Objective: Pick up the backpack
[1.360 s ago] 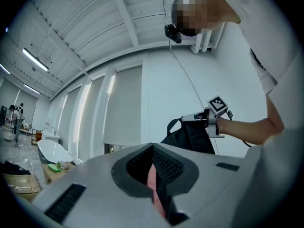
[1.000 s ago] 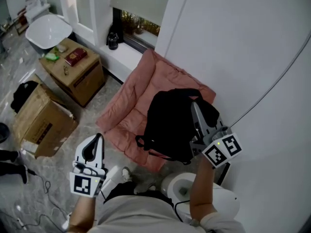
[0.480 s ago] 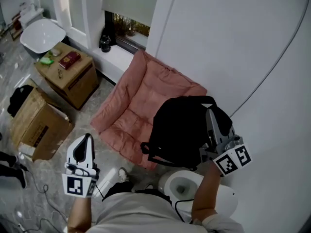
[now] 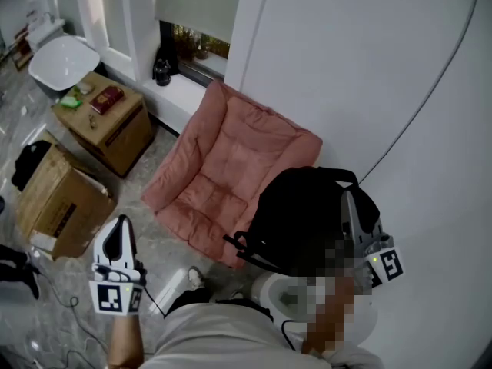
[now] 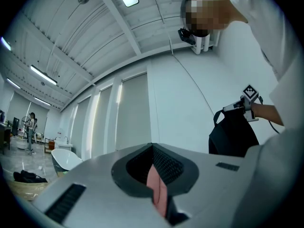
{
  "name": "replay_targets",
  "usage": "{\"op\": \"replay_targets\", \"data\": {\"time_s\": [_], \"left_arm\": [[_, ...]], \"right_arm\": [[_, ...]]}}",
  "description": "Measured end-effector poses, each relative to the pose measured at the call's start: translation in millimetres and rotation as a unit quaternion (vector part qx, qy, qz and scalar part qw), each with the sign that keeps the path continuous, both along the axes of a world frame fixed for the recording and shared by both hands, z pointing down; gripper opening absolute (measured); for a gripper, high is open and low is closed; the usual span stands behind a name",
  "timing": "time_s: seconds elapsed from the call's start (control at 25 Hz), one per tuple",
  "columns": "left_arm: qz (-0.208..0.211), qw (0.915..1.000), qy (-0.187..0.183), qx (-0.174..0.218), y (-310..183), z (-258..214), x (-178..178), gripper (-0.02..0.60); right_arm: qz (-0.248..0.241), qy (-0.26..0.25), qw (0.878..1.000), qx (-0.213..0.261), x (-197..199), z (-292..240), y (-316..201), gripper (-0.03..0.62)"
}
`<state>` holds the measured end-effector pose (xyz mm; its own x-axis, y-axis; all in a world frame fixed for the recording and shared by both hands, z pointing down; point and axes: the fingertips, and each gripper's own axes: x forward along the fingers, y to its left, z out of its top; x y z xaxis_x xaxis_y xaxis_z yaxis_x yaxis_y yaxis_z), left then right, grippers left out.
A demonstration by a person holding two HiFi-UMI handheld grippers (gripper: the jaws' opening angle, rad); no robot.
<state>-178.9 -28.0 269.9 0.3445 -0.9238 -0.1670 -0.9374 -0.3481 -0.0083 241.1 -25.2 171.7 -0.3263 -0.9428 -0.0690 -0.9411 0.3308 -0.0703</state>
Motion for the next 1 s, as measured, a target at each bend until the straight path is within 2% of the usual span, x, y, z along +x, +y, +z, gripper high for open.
{"op": "replay_targets", "data": {"time_s": [0.2, 0.32, 0.6, 1.0], "left_arm": [[-0.015, 0.9998, -0.01, -0.003, 3, 2, -10, 0.015], [-0.008, 0.9999, -0.01, 0.011, 3, -3, -8, 0.015], [-0.01, 0.9999, -0.011, 0.003, -2, -7, -6, 0.015], [-0.002, 0.9999, -0.013, 0.004, -11, -3, 1, 0.015]], "right_arm": [[0.041, -0.014, 0.999, -0.003, 24, -2, 23, 0.035], [0.062, -0.02, 0.998, -0.009, 38, 0, 35, 0.035], [0.093, -0.018, 0.995, -0.023, 56, 5, 40, 0.035], [0.104, -0.015, 0.994, -0.022, 68, 9, 43, 0.035]]}}
